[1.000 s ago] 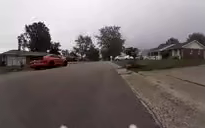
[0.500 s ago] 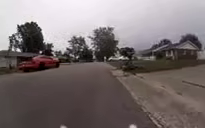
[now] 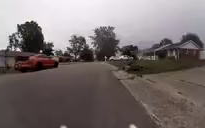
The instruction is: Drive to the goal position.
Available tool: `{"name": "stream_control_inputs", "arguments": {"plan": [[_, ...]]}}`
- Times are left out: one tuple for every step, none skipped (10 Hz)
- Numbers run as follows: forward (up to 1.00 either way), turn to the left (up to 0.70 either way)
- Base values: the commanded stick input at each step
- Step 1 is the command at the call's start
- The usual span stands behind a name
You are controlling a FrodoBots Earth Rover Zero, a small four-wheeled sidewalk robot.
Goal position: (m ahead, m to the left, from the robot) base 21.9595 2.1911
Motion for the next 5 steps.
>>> {"name": "stream_control_inputs", "arguments": {"plan": [[1.00, 0.00], [1.00, 0.00], [1.00, 0.00], [1.00, 0.00], [1.00, 0.00]]}}
